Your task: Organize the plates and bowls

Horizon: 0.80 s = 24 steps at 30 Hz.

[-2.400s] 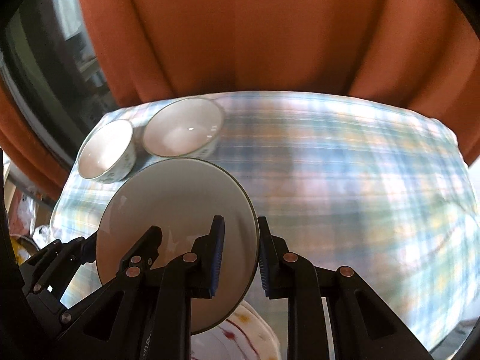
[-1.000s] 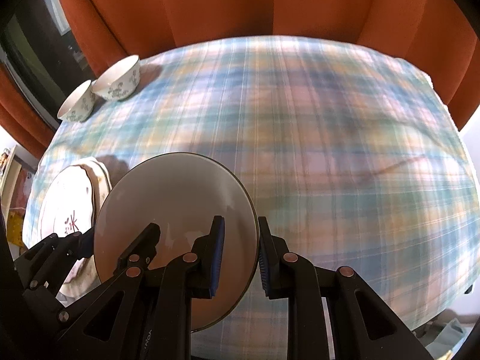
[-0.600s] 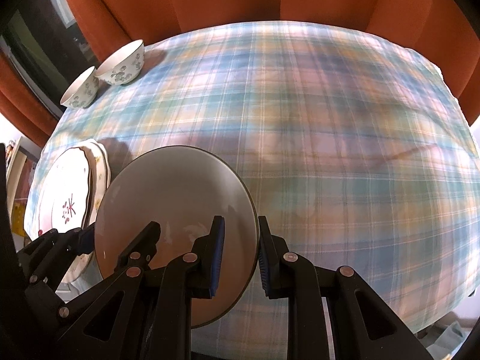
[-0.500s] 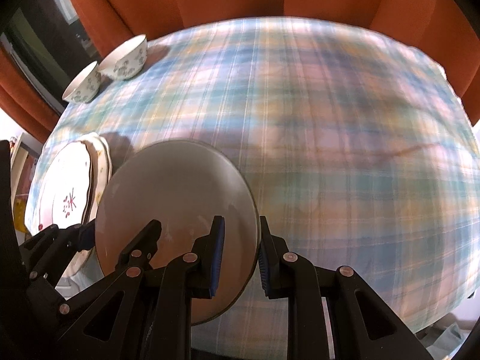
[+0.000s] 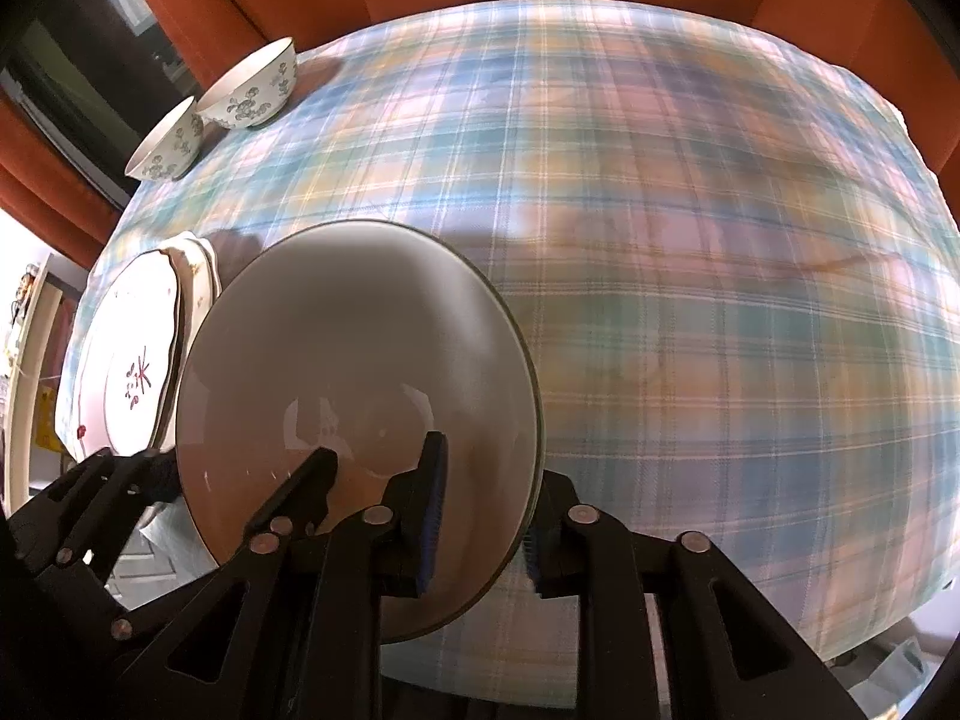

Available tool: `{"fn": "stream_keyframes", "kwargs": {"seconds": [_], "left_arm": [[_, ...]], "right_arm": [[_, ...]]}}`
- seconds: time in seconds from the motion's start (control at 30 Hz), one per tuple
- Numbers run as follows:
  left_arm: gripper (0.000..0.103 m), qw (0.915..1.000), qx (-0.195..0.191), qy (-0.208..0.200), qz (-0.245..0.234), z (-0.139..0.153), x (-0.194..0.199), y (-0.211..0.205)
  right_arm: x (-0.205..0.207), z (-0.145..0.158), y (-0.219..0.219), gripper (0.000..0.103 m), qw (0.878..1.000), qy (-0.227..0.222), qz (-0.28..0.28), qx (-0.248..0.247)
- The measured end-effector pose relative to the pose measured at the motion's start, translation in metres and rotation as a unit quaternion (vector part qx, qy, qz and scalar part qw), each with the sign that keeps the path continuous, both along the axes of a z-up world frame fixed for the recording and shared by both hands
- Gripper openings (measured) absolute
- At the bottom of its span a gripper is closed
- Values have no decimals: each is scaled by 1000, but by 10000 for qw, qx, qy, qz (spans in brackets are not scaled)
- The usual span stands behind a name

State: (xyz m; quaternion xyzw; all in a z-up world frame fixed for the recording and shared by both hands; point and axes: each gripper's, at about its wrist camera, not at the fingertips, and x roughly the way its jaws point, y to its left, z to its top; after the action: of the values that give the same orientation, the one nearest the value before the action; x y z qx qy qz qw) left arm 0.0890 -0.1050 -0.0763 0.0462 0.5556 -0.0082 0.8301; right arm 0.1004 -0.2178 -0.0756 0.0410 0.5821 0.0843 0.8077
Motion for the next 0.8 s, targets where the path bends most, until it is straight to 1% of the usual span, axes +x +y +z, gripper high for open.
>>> {"fn": "stream_keyframes", "kwargs": {"seconds": [0.03, 0.07, 0.1, 0.13, 0.3, 0.4, 0.63, 0.8], "left_arm": [[75, 10000, -76, -15, 11, 1, 1, 2], [82, 9999, -146, -57, 1, 4, 0, 4], [82, 9997, -181, -134, -23, 8, 0, 5], [83, 9996, -207, -200, -61, 12, 0, 5], [88, 9984, -347, -388, -241, 25, 4, 6], [88, 9976, -420, -450, -310, 32, 6, 13], [88, 9953, -641, -512, -514, 44, 12, 42], [88, 9938, -637, -589, -697, 52, 16, 68]], "right_arm": [[0, 3, -2, 48, 10000, -52, -56, -41], [0, 5, -5, 53, 9999, -98, -119, -42], [1, 7, -7, 69, 9998, -124, -161, -20], [1, 10, -9, 73, 9997, -167, -198, 2], [1, 29, -5, 74, 9986, -469, -223, -141], [1, 38, 1, 76, 9975, -620, -263, -212], [2, 56, 22, 77, 9946, -847, -532, -288], [2, 67, 49, 79, 9914, -968, -742, -483]]}}
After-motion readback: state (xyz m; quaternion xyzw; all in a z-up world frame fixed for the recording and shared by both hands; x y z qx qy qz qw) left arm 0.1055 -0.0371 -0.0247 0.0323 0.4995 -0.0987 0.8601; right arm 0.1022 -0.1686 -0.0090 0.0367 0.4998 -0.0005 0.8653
